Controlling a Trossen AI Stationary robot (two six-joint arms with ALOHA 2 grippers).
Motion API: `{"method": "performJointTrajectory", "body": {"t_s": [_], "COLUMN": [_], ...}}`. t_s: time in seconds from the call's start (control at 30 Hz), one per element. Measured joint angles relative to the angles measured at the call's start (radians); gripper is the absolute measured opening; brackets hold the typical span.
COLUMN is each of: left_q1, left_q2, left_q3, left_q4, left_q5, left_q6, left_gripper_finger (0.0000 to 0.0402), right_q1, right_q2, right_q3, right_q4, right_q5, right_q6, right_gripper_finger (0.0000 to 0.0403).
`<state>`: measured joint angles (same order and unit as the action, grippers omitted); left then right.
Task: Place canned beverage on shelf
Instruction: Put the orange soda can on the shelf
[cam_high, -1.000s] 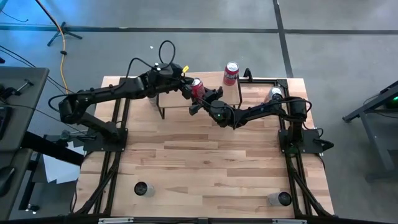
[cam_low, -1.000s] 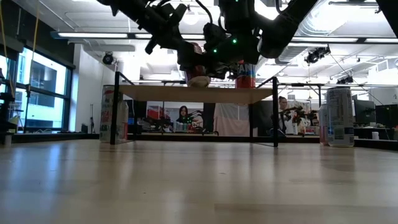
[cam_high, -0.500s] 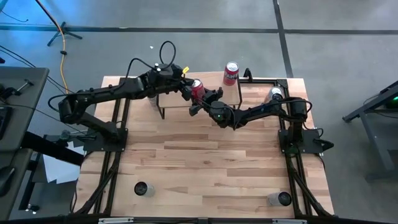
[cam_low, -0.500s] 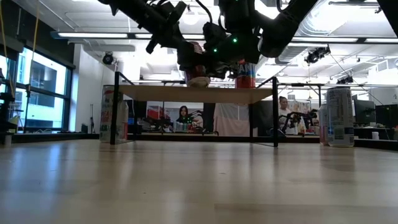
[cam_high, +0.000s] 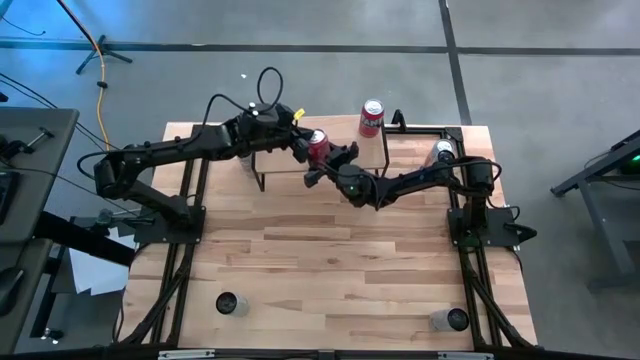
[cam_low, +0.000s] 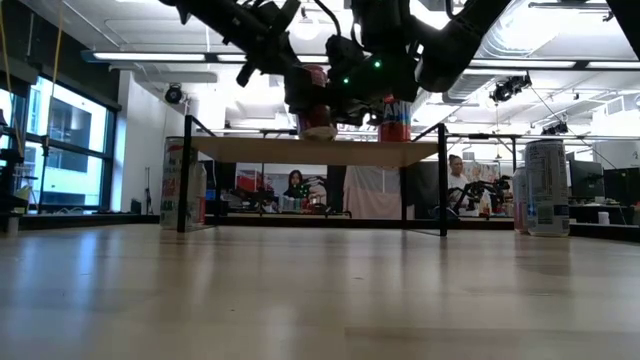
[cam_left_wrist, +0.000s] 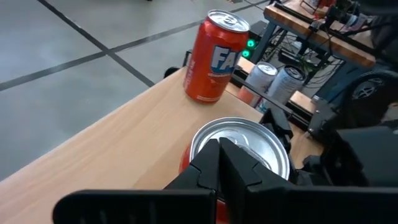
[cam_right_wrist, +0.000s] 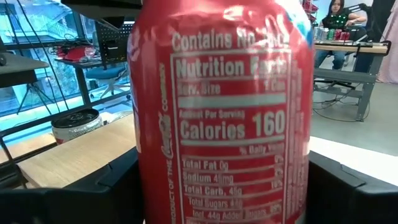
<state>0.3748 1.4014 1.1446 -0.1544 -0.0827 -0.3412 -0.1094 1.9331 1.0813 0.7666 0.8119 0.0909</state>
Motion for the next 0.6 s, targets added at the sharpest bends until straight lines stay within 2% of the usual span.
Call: {"method": "performJointTrajectory", "body": {"t_s": [0.6], "left_q1": [-0.034], "left_q2": [0.001], "left_q3": [0.000], "left_q4": [0.012], "left_q5": [0.036], "left_q6": [-0.032], "left_gripper_finger": [0.0000], "right_q1": [-0.009], "right_q2": [0.002], "right_q3": [0.000], "right_q4": [0.000], "right_q5": [0.033], "right_q6": [-0.035], "right_gripper_finger": [0.0296]}}
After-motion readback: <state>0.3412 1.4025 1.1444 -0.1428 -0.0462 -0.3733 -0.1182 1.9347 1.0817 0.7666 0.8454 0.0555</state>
